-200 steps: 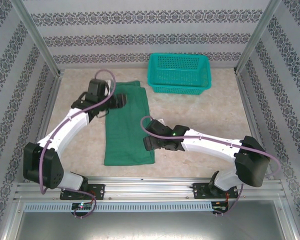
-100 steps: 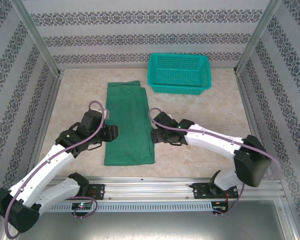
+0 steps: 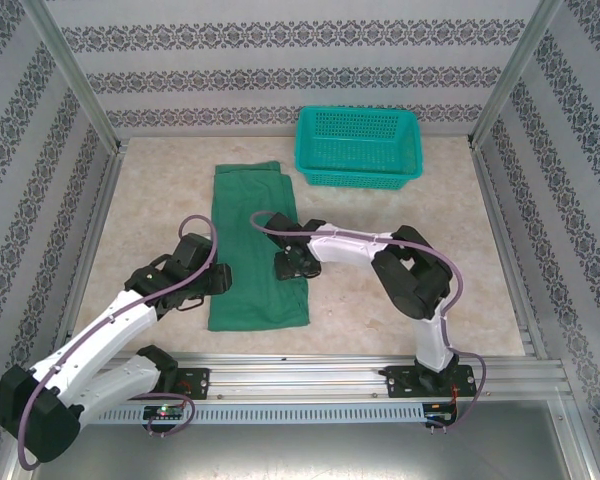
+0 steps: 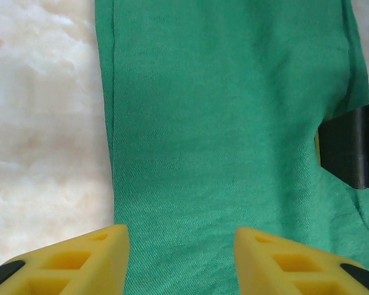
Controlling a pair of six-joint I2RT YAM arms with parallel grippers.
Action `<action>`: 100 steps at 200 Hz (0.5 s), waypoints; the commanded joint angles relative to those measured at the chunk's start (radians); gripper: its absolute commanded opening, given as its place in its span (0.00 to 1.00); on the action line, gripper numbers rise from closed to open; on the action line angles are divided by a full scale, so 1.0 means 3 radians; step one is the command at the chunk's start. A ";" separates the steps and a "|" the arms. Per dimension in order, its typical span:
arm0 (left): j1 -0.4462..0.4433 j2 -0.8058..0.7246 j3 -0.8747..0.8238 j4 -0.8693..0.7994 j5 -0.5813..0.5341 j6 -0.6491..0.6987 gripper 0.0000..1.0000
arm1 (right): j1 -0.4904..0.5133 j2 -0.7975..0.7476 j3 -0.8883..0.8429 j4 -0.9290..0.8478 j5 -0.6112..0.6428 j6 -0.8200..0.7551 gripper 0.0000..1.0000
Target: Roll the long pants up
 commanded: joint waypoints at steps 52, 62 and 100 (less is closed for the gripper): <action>-0.0039 0.0130 -0.0060 0.0251 0.0055 0.0292 0.54 | -0.0510 -0.0185 -0.0612 0.0062 0.0106 0.0068 0.00; -0.0046 0.0144 -0.0095 0.0290 0.0081 0.0297 0.57 | -0.0552 -0.0249 -0.0643 0.0023 0.0160 0.0066 0.00; -0.0270 0.0044 -0.0223 0.0581 0.0362 0.0490 0.71 | -0.0526 -0.0712 -0.0802 0.0117 0.0173 0.0031 0.82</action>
